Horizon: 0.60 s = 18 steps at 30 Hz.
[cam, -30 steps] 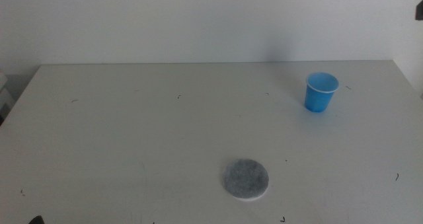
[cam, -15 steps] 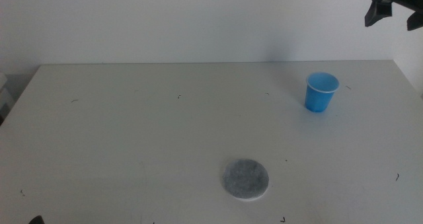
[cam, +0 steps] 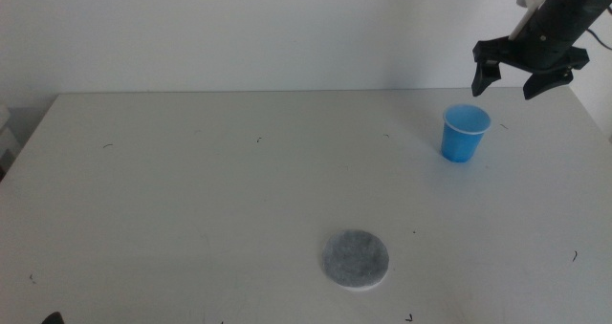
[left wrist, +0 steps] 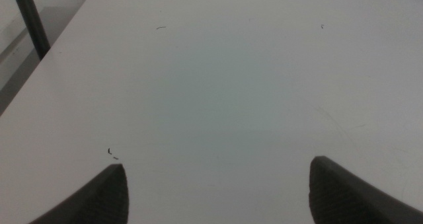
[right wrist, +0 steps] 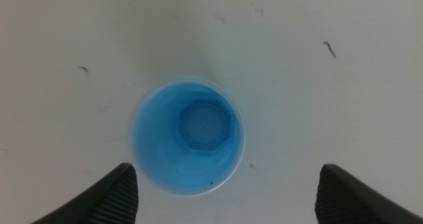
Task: Place an empty cup on a cup mat.
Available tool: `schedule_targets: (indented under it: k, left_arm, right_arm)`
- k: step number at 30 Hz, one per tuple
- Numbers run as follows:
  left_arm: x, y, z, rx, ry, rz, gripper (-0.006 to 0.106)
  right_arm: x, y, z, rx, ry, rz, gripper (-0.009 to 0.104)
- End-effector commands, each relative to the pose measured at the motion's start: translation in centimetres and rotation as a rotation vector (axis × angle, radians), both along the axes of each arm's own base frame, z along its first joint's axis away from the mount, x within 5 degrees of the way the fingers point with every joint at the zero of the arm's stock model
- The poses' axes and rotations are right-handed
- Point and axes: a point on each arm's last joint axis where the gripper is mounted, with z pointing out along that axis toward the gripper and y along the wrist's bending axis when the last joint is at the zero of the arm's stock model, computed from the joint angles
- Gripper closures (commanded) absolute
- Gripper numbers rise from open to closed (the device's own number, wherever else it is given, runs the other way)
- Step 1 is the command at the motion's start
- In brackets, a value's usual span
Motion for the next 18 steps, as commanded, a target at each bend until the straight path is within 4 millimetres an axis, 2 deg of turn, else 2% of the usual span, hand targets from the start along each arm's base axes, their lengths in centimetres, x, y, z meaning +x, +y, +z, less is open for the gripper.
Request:
schedule_targets:
  k: [1, 8, 13, 15, 18]
  left_arm:
    - [0.1, 0.0, 0.9, -0.016, -0.086, 0.000, -0.005]
    - [0.1, 0.0, 0.9, -0.016, -0.086, 0.000, -0.005]
    - [0.1, 0.0, 0.9, -0.016, -0.086, 0.000, -0.005]
    - [0.1, 0.0, 0.9, -0.016, -0.086, 0.000, -0.005]
    - [0.1, 0.0, 0.9, -0.016, -0.086, 0.000, -0.005]
  right_arm:
    - [-0.1, -0.2, 2.5, -0.003, -0.094, -0.004, 0.007]
    - [2.0, -0.2, -1.3, -0.006, -0.083, -0.012, 0.016]
    - [2.6, -0.2, -3.3, -0.008, -0.053, -0.013, 0.028]
    - [2.7, -0.2, -3.6, -0.008, -0.052, -0.013, 0.037]
    - [2.8, -0.2, -3.7, -0.005, -0.051, -0.014, 0.057]
